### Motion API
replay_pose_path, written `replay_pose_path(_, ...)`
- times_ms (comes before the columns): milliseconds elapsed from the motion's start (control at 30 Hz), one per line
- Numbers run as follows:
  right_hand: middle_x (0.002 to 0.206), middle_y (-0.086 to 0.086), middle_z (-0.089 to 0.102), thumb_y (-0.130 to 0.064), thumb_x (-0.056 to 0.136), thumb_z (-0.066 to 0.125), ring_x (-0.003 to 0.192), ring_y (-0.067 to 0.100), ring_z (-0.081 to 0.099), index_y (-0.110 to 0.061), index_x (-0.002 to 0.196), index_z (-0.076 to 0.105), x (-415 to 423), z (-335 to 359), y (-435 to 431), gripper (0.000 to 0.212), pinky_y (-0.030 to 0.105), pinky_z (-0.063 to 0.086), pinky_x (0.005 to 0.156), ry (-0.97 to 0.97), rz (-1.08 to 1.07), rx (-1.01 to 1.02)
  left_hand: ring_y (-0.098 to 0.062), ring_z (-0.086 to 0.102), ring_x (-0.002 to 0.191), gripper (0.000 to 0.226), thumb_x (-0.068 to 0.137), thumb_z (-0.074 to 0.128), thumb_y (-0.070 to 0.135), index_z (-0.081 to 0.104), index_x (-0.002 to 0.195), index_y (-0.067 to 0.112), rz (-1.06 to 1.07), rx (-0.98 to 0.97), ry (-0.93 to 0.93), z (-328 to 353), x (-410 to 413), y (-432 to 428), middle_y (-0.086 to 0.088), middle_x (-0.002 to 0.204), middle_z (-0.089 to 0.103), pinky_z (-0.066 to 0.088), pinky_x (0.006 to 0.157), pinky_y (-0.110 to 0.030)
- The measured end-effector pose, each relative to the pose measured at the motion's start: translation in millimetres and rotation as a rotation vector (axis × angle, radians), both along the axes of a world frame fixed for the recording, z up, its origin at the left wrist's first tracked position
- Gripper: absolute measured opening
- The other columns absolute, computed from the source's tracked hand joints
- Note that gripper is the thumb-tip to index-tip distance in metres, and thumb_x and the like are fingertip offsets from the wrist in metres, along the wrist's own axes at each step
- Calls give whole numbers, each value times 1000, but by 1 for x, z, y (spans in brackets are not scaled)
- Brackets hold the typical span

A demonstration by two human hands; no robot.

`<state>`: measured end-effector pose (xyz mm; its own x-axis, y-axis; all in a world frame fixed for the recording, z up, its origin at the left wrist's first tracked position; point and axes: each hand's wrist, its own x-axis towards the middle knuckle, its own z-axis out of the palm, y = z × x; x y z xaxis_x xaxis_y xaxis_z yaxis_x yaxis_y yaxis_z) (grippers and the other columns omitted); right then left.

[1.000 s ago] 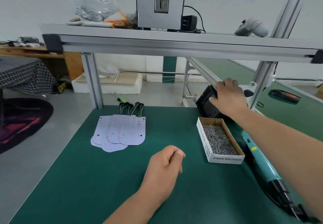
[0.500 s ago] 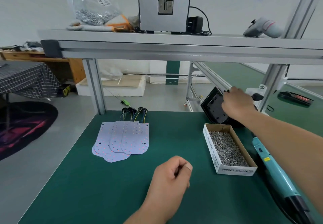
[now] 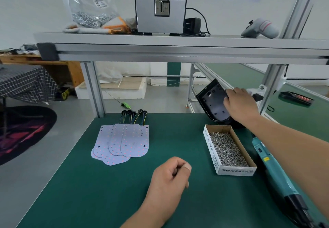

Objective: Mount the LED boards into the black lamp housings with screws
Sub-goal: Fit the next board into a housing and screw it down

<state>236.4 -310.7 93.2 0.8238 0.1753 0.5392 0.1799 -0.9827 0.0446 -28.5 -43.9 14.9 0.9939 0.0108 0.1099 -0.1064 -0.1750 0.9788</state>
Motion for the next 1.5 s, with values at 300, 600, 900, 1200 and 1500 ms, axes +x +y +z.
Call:
replay_pose_path(300, 89, 13, 55, -15, 98, 48, 83, 35, 50, -7, 92, 51, -3, 7, -2, 11, 41, 44, 63, 12, 2, 108, -6, 46, 58, 20, 92, 58, 46, 67, 83, 31, -15, -25, -2, -2, 2, 0, 4, 67, 66, 40, 56, -15)
replay_pose_path(600, 99, 19, 62, -12, 99, 46, 88, 40, 58, -8, 115, 52, -56, 22, 20, 17, 51, 52, 76, 55, 119, 528, -15, 43, 62, 20, 94, 55, 50, 67, 98, 34, 22, -172, 9, -2, 2, 1, 3, 83, 70, 39, 56, -27)
replay_pose_path(900, 151, -3, 55, -31, 104, 47, 135, 13, 49, -38, 164, 22, -250, -56, 66, 66, 23, 35, 106, 593, 264, 552, -2, 64, 97, 53, 87, 57, 68, 64, 132, 42, 245, -249, -17, 3, 15, 25, 14, 115, 71, 51, 82, -28)
replay_pose_path(1200, 75, -16, 66, -86, 89, 29, 70, 2, 61, -36, 88, 59, -247, -7, 74, 59, 28, 50, 68, 536, 207, 238, 5, 65, 98, 21, 92, 66, 16, 75, 94, 36, 123, 281, 6, -8, 21, 34, 19, 102, 72, 48, 88, -16)
replay_pose_path(1500, 85, 13, 68, -24, 100, 65, 69, 22, 61, -1, 97, 68, -35, -34, 228, 24, 29, 51, 58, 864, 282, 836, 0, 71, 97, 16, 88, 70, 38, 77, 102, 38, -51, 207, -41, -12, 16, 30, 23, 99, 77, 55, 92, -22)
